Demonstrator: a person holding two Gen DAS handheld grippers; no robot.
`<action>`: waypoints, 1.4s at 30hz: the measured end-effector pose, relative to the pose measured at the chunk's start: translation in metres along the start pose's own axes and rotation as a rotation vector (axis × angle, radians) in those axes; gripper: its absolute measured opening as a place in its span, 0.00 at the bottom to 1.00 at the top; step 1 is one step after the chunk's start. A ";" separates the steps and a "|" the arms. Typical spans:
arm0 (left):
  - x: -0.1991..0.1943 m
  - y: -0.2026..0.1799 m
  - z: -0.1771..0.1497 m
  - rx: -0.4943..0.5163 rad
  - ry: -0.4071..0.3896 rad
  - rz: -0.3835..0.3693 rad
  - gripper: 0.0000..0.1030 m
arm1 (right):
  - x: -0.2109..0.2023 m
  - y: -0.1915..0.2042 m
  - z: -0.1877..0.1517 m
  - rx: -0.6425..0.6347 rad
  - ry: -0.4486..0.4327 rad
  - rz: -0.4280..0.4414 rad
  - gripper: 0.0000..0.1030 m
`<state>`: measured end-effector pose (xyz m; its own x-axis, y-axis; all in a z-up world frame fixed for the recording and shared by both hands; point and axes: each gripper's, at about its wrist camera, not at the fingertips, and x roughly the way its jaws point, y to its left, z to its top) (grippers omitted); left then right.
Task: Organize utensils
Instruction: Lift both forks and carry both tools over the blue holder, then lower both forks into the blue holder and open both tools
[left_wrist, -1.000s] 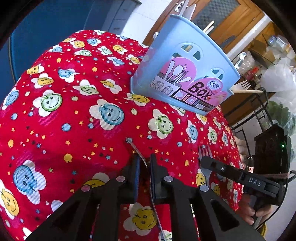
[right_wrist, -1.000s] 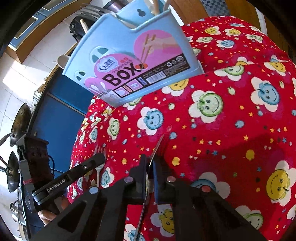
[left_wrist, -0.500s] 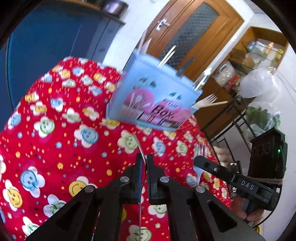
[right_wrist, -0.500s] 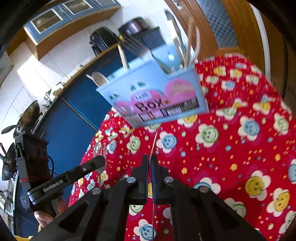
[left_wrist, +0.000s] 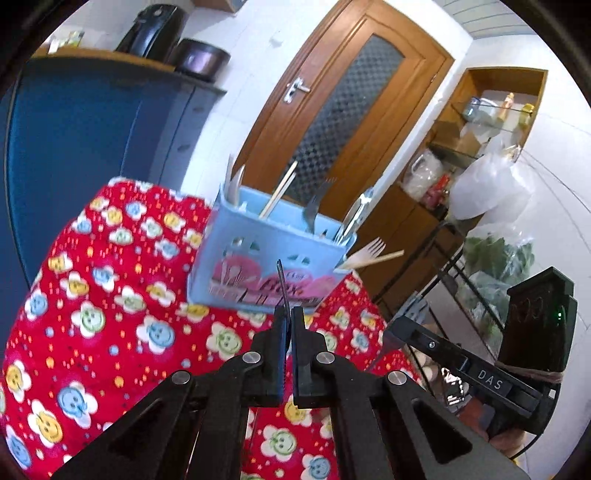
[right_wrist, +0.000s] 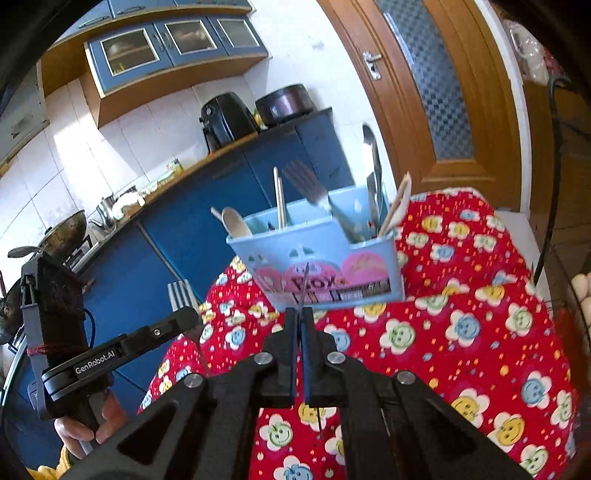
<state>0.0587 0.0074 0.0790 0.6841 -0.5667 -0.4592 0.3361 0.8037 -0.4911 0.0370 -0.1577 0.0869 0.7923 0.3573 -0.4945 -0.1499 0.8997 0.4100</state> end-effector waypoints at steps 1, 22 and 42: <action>-0.001 -0.001 0.003 0.003 -0.008 -0.002 0.01 | -0.001 0.000 0.004 -0.003 -0.009 -0.004 0.03; -0.016 -0.046 0.108 0.117 -0.141 -0.003 0.01 | -0.010 0.007 0.092 -0.064 -0.102 -0.053 0.03; 0.032 -0.047 0.159 0.160 -0.162 0.086 0.01 | 0.024 0.000 0.148 -0.089 -0.146 -0.171 0.03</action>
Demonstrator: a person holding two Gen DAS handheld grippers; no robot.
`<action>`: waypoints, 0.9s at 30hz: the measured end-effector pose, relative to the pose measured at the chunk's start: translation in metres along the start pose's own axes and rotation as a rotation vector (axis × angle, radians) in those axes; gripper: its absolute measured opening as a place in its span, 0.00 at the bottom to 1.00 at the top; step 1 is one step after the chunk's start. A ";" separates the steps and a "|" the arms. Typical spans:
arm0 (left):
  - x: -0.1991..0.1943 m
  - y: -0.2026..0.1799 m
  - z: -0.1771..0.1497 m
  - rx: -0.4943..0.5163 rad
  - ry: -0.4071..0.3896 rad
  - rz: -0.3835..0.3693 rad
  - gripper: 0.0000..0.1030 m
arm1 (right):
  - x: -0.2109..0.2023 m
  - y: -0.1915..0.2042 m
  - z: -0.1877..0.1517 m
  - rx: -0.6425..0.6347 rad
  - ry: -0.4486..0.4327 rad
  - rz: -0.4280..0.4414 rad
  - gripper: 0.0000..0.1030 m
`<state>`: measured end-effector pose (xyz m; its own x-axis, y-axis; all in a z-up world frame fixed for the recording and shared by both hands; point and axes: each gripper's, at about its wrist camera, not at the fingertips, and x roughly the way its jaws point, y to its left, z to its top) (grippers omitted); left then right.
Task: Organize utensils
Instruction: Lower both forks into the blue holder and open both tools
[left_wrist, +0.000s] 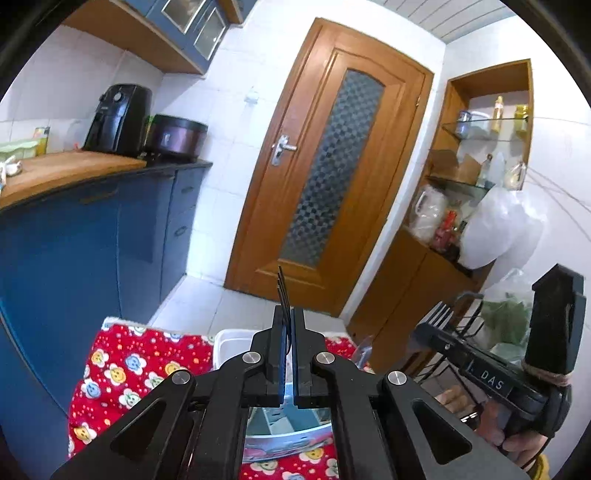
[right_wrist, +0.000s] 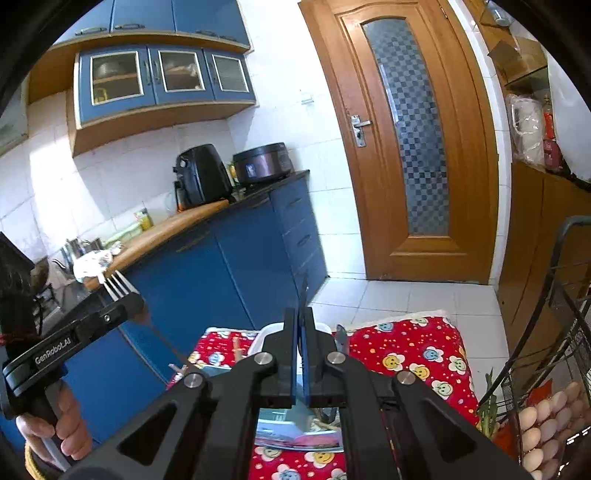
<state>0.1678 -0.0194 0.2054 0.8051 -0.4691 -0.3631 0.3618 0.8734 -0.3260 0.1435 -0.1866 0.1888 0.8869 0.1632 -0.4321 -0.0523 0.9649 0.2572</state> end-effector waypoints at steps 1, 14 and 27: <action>0.003 0.001 -0.002 0.002 0.006 0.004 0.01 | 0.006 -0.001 -0.002 0.003 0.008 0.000 0.03; 0.045 0.014 -0.039 -0.012 0.109 0.029 0.01 | 0.059 -0.006 -0.037 -0.001 0.153 0.017 0.03; 0.058 0.022 -0.054 -0.042 0.171 0.036 0.03 | 0.064 -0.003 -0.047 0.005 0.187 0.035 0.18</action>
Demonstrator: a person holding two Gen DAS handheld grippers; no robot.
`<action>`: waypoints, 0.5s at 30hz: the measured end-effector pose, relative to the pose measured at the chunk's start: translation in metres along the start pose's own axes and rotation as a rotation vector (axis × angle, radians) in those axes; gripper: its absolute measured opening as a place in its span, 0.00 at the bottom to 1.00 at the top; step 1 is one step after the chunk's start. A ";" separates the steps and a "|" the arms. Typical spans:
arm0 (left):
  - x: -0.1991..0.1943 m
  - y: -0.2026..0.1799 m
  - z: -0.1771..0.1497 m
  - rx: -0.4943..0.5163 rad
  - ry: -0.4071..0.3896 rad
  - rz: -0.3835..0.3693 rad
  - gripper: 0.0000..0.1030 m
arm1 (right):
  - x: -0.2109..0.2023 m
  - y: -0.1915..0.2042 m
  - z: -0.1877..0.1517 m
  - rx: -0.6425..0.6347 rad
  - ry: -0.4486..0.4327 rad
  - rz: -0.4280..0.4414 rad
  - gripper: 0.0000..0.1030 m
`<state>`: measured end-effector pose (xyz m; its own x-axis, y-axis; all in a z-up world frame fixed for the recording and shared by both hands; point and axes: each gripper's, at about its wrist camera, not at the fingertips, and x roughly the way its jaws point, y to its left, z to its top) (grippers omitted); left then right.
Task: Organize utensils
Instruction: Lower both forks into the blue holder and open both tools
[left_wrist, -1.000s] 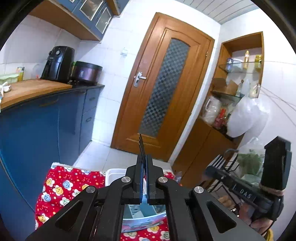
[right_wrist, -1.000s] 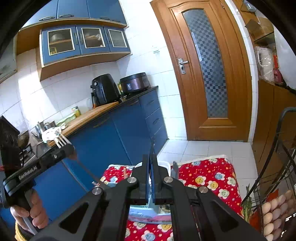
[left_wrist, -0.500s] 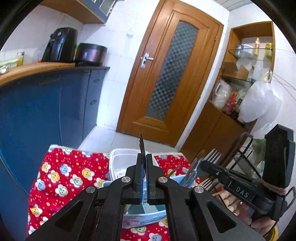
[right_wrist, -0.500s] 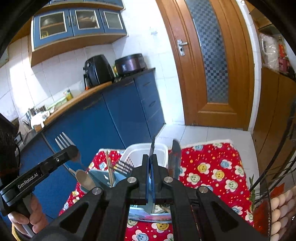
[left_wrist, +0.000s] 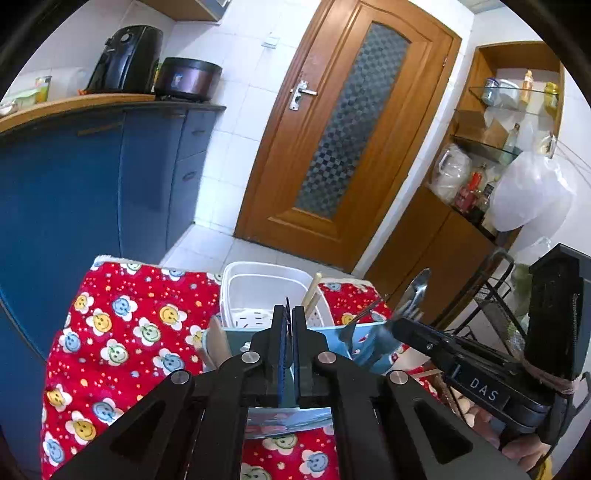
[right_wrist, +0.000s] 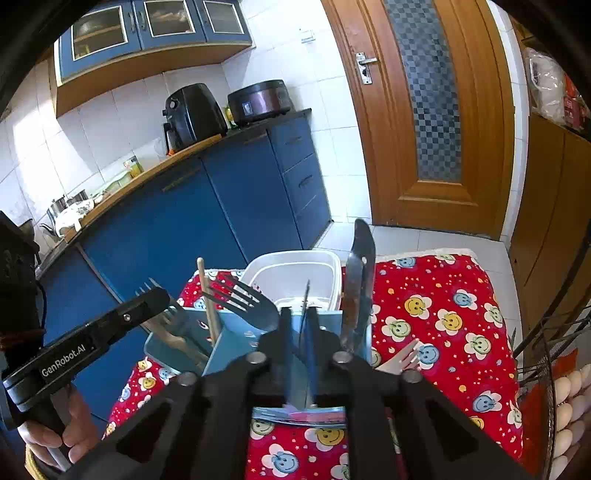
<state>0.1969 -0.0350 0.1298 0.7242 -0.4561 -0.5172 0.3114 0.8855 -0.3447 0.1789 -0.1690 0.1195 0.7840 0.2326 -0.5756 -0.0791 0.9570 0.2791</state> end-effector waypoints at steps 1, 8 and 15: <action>-0.003 -0.002 0.001 0.009 -0.004 0.007 0.03 | -0.004 0.002 0.001 -0.004 -0.011 0.004 0.20; -0.023 -0.010 0.008 0.036 -0.038 0.017 0.09 | -0.033 0.012 0.009 -0.031 -0.092 -0.003 0.31; -0.052 -0.018 0.007 0.060 -0.076 0.026 0.30 | -0.066 0.022 0.001 -0.048 -0.156 0.004 0.39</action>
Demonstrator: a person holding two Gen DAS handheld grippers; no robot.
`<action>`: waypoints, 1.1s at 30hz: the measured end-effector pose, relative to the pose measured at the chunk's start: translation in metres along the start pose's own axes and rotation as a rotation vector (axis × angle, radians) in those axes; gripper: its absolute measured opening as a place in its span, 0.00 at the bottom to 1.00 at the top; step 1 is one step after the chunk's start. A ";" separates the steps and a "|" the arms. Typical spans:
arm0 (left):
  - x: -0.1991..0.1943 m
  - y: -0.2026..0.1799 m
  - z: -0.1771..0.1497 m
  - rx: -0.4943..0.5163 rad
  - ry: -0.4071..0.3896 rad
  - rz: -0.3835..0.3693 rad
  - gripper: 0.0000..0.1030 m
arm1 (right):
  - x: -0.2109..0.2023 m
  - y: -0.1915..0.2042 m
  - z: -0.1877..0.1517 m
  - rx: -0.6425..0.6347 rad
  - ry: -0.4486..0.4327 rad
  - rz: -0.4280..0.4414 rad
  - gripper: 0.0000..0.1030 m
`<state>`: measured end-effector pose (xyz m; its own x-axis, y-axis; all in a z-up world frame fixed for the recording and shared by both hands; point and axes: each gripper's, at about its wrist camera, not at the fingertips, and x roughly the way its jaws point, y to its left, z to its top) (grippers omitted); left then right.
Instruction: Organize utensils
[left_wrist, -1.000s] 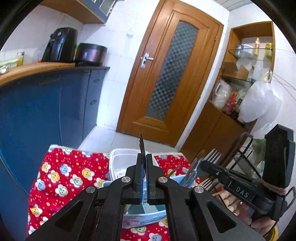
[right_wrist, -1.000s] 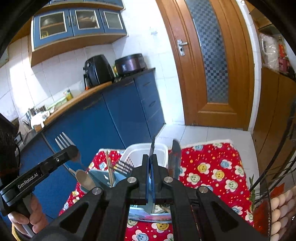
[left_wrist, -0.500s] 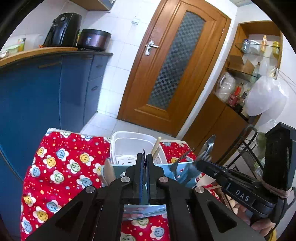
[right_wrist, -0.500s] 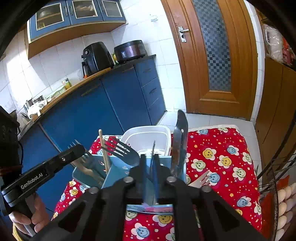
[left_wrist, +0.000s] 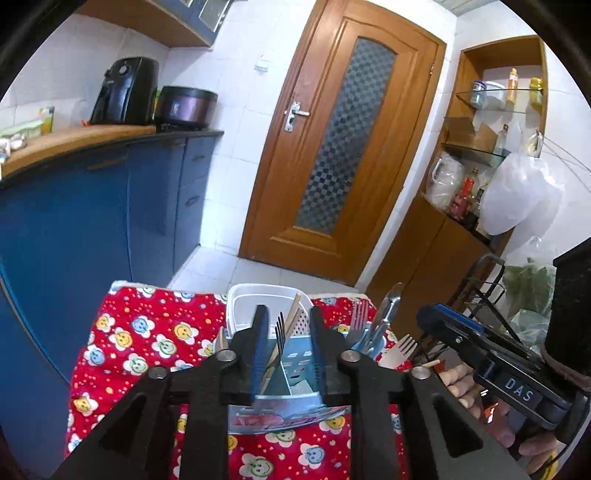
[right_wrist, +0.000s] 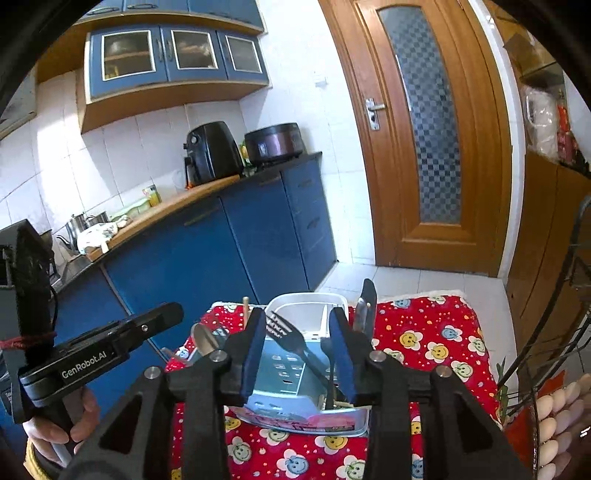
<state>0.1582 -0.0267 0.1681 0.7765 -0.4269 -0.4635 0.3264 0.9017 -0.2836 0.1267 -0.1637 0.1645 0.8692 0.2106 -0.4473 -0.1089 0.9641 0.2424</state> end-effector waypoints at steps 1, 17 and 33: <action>-0.005 -0.002 -0.001 0.009 -0.009 0.002 0.32 | -0.004 0.001 -0.002 0.000 -0.005 0.004 0.39; -0.069 -0.017 -0.058 0.096 -0.065 0.120 0.63 | -0.060 0.018 -0.064 -0.009 -0.025 -0.007 0.63; -0.066 -0.009 -0.130 0.077 0.023 0.180 0.68 | -0.072 0.012 -0.140 0.005 0.014 -0.076 0.76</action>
<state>0.0340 -0.0157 0.0923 0.8138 -0.2585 -0.5206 0.2242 0.9659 -0.1293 -0.0049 -0.1451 0.0792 0.8683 0.1394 -0.4761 -0.0406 0.9765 0.2118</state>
